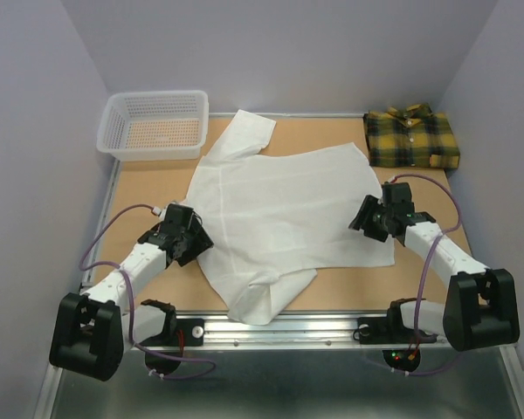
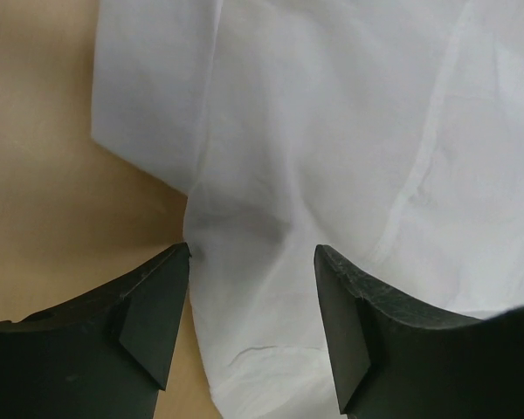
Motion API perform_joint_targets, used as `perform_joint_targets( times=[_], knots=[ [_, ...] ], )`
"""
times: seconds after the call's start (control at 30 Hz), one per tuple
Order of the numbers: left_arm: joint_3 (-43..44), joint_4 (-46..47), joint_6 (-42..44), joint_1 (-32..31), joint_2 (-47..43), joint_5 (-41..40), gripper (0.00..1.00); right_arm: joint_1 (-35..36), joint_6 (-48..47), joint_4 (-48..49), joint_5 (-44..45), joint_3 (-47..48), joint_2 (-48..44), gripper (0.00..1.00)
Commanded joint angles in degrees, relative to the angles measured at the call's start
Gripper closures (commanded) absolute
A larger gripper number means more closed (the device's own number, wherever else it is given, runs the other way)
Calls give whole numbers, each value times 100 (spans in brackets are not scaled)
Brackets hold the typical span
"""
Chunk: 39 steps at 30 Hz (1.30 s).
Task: Fold and stack the long sleeve shirts
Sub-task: Flatten the shirt out
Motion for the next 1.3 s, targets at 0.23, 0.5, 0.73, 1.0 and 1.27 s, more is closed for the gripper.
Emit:
perform_joint_targets(
  times=[0.23, 0.5, 0.73, 1.0, 1.27],
  knots=[
    [179, -765, -618, -344, 312, -553, 30, -18, 50, -155, 500, 173, 249, 41],
    [503, -756, -363, -265, 1060, -904, 64, -26, 33, -173, 1027, 190, 539, 41],
    [855, -712, 261, 253, 1446, -1045, 79, -26, 6, -173, 1406, 313, 1083, 40],
    [953, -1010, 235, 289, 1009, -633, 38, -26, 24, -585, 1414, 664, 610, 34],
    [566, -1468, -3, 228, 550, 245, 32, -44, 85, -1262, 1643, 867, 496, 23]
  ],
)
